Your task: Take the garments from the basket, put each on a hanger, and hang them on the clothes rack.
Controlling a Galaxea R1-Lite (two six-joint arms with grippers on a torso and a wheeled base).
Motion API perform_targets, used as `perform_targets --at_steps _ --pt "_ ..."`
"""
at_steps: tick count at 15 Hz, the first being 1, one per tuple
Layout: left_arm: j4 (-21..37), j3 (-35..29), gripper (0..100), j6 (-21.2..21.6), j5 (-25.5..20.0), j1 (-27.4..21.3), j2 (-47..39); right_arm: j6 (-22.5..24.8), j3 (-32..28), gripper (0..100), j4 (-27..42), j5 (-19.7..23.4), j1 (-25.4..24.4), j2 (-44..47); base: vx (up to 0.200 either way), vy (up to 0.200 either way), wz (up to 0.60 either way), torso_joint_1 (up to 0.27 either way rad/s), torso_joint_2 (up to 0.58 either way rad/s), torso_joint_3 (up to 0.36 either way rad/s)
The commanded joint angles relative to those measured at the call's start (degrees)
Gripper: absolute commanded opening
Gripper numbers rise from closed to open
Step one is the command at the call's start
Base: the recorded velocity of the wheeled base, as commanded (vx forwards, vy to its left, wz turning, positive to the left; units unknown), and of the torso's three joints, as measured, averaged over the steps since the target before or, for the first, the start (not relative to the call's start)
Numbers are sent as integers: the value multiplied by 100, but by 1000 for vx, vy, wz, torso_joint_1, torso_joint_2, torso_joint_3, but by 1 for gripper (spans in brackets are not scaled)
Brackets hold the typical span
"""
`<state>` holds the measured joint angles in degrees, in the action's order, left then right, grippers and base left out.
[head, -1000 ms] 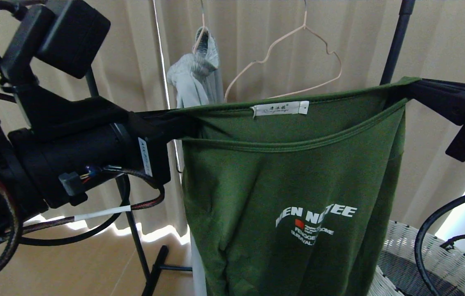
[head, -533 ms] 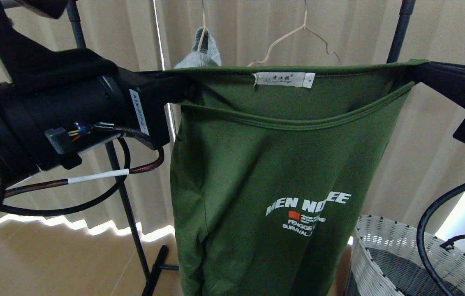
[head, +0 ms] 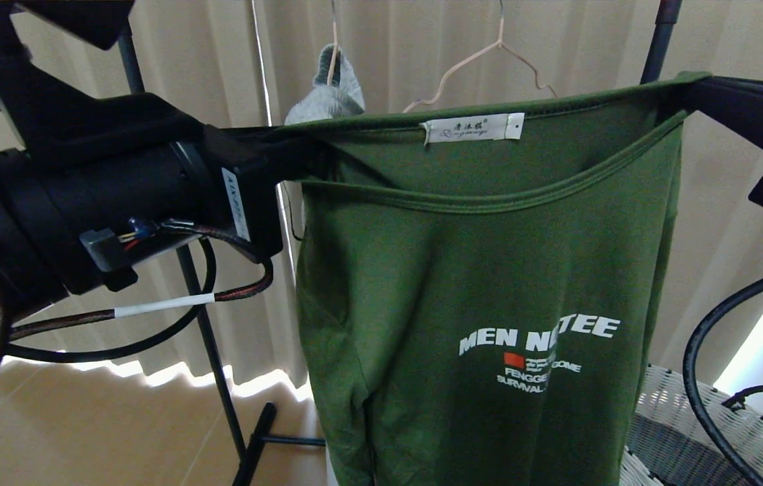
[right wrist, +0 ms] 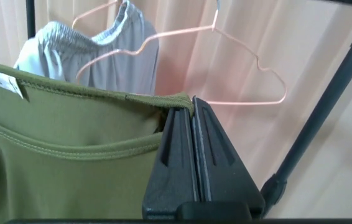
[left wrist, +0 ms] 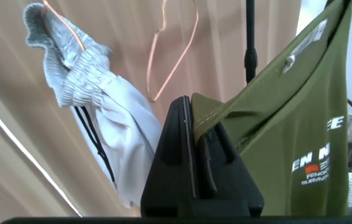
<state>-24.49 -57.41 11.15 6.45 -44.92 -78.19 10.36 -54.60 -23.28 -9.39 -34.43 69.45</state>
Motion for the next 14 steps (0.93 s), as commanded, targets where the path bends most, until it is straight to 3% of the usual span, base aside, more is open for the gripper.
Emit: perform_targets --at_steps 1,7,14 --pt "-3 80 0 1 6 -8 -3 1 152 0 26 -2 -3 -195 0 0 0 0 0 0" --pt "6 124 0 1 6 -8 -38 1 530 0 61 16 -3 -520 0 0 0 0 0 0" --pt "15 -298 0 10 -3 -8 -284 1 283 0 8 16 -3 -362 0 0 0 0 0 0"
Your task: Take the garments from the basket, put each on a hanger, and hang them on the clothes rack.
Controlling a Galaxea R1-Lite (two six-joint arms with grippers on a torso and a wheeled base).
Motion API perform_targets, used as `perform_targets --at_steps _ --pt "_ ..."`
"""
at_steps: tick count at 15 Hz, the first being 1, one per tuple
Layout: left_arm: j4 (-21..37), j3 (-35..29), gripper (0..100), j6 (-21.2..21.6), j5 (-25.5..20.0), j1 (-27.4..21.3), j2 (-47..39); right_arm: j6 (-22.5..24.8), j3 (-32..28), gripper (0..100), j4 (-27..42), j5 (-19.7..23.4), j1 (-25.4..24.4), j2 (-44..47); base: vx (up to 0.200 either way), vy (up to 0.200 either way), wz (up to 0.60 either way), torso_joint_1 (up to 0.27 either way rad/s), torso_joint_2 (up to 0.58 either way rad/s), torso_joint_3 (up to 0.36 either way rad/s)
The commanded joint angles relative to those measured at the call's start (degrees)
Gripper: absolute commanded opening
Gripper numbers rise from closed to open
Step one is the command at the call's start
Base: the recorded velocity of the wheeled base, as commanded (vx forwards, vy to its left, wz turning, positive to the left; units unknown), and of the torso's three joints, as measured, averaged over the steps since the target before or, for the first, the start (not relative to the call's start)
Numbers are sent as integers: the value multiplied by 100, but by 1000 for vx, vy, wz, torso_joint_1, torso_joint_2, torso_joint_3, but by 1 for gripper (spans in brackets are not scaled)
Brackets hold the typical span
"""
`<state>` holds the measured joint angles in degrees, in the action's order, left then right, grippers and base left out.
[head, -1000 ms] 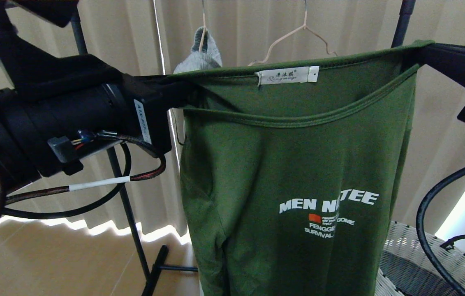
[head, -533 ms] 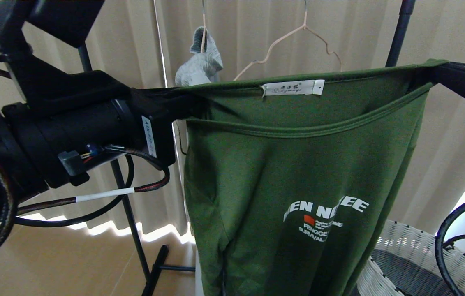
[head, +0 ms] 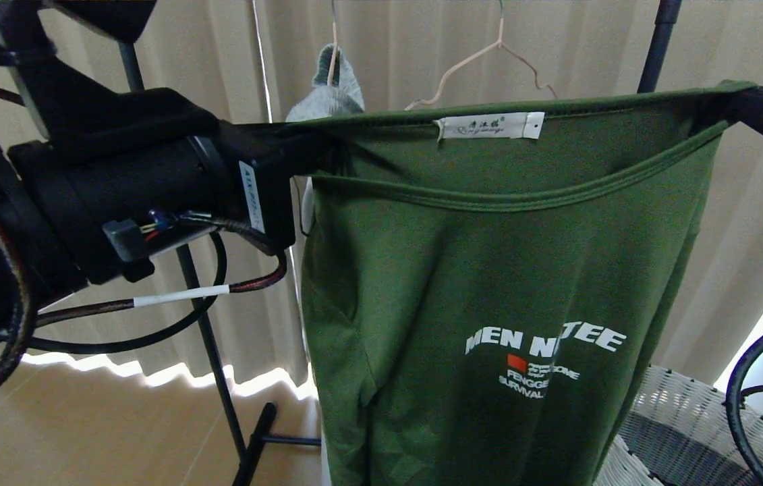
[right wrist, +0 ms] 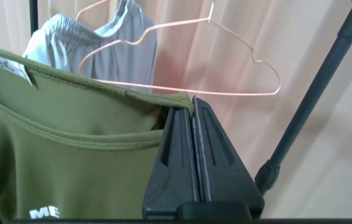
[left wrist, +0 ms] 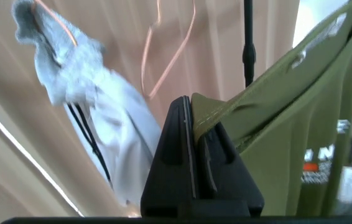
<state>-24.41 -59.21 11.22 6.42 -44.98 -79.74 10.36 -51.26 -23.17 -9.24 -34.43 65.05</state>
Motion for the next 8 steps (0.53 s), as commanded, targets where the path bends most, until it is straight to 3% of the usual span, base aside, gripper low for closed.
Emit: perform_targets --at_steps 1,8 --pt "6 -170 0 3 8 -2 -174 1 -95 0 -12 10 -3 148 0 0 0 0 0 0" --pt "6 -126 0 -5 8 -10 -191 1 -209 0 -12 10 -3 289 0 0 0 0 0 0"
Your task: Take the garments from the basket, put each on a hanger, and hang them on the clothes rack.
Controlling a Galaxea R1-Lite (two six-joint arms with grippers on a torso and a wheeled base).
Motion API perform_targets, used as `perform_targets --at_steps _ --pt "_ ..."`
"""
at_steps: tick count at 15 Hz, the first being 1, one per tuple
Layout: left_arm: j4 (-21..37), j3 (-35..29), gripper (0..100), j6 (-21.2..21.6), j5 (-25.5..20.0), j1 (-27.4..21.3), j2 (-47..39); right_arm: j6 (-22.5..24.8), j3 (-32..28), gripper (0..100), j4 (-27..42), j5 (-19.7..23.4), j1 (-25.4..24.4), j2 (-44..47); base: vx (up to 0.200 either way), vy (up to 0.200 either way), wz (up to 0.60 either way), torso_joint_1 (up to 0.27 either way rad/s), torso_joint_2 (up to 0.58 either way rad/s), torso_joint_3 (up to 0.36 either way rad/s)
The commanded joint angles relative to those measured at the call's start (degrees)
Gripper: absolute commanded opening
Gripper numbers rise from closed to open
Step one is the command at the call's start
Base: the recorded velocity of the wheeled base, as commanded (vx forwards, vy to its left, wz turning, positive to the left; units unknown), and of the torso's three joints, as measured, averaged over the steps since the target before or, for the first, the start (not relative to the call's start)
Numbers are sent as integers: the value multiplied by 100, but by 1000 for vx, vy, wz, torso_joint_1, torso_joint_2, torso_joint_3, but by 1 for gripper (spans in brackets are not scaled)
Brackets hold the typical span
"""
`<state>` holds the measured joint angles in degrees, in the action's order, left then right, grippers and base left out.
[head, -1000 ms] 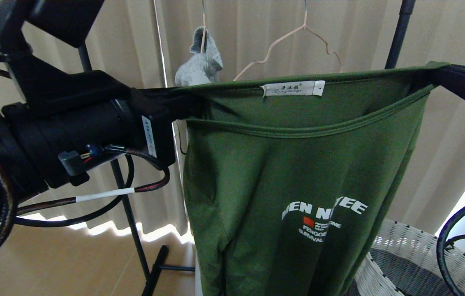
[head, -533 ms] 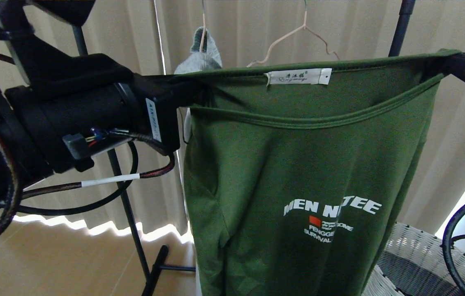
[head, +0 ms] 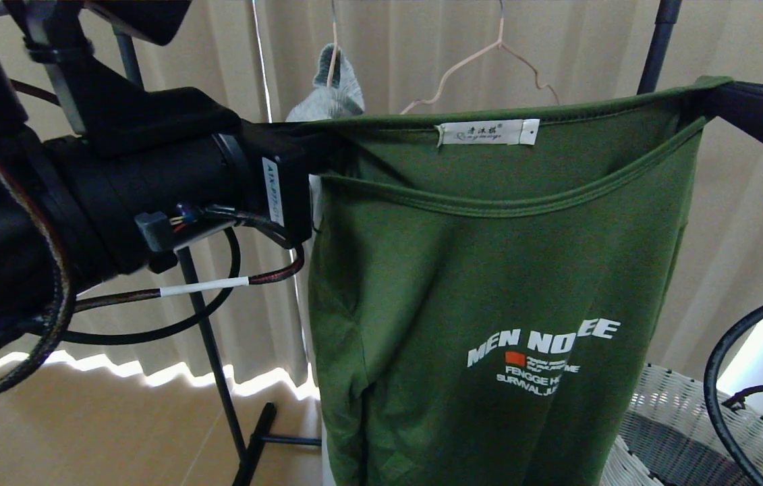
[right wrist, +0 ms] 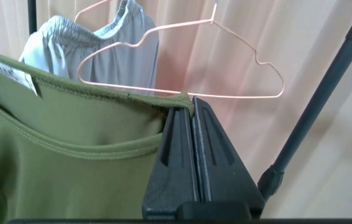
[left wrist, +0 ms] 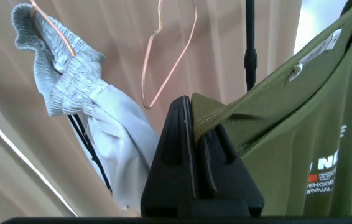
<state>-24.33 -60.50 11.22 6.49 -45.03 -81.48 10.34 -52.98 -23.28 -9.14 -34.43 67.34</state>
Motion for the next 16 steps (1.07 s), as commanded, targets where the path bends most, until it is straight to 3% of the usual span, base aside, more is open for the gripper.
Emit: perform_targets --at_steps 1,5,7,10,11,13,16 --pt "-1 -5 0 3 2 -6 -43 3 -81 0 -9 0 -3 86 0 0 0 0 0 0" --pt "34 12 0 -5 19 -6 -26 -41 -169 0 -18 0 -3 271 0 0 0 0 0 0" --pt "570 30 0 -32 11 -120 247 -102 -292 0 -36 9 -3 455 0 0 0 0 0 0" --pt "922 109 0 -357 -112 -410 625 -252 -362 0 -510 35 -3 851 0 0 0 0 0 0" --pt "913 188 0 -603 -411 -489 774 -462 -380 0 -888 211 -3 1185 0 0 0 0 0 0" --pt "913 372 0 -612 -701 -489 915 -498 -591 0 -1354 440 -3 1528 0 0 0 0 0 0" --pt "904 487 0 -585 -710 -498 959 -498 -652 0 -1486 431 -3 1668 0 0 0 0 0 0"
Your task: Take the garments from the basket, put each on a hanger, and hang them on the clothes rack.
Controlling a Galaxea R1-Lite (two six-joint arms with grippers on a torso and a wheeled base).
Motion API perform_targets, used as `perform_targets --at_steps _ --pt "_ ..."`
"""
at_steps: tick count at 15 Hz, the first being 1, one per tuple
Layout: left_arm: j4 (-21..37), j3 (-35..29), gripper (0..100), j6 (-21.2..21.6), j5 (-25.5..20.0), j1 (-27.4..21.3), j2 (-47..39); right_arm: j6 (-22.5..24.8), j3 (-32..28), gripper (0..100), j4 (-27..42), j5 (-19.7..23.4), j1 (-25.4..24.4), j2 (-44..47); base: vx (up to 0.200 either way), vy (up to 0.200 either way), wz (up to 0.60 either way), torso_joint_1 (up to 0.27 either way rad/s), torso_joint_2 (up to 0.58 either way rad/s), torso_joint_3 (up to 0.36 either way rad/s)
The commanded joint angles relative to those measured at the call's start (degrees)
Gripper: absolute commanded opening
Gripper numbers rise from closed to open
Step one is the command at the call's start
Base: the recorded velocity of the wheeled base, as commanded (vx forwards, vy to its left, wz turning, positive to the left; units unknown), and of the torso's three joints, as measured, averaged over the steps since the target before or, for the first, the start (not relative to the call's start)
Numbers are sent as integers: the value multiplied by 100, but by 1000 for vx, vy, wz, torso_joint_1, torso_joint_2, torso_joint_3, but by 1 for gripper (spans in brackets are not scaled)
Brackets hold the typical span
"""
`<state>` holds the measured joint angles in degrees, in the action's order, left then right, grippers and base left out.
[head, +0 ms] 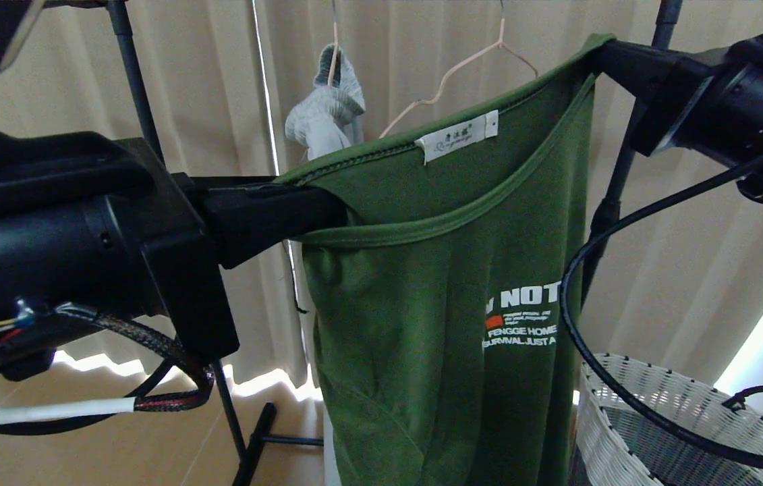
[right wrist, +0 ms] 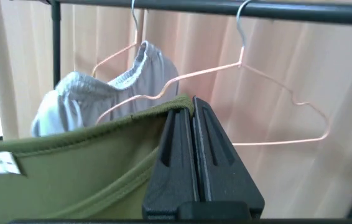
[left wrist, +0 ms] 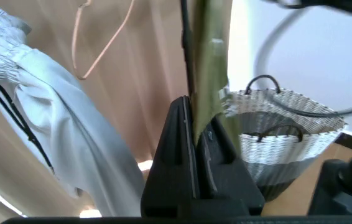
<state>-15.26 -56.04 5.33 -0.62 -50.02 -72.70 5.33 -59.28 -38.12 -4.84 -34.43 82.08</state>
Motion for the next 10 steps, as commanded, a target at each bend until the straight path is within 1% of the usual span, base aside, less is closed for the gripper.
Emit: perform_targets --at_steps 1,2,4,5,7,8,9,10 --pt "-3 41 0 3 1 1 81 12 -13 0 -2 -8 -3 186 0 0 0 0 0 0" --pt "-3 49 0 3 1 1 72 12 -4 0 24 -43 6 159 0 0 0 0 0 0" --pt "-3 -3 0 21 9 18 46 39 40 0 94 -61 235 36 0 0 0 0 0 0" --pt "-3 -56 0 74 18 36 28 47 48 0 279 -61 358 -87 0 0 0 0 0 0" --pt "-12 -241 0 197 45 238 -174 39 40 0 964 -61 630 -491 0 0 0 0 0 0" --pt "-21 -381 0 293 53 431 -314 39 48 0 1254 -61 665 -720 0 0 0 0 0 0" --pt "-21 -487 0 364 62 519 -411 39 48 0 1377 -61 674 -851 0 0 0 0 0 0" --pt "-21 -750 0 469 168 678 -657 39 66 0 1624 -61 674 -1098 0 0 0 0 0 0"
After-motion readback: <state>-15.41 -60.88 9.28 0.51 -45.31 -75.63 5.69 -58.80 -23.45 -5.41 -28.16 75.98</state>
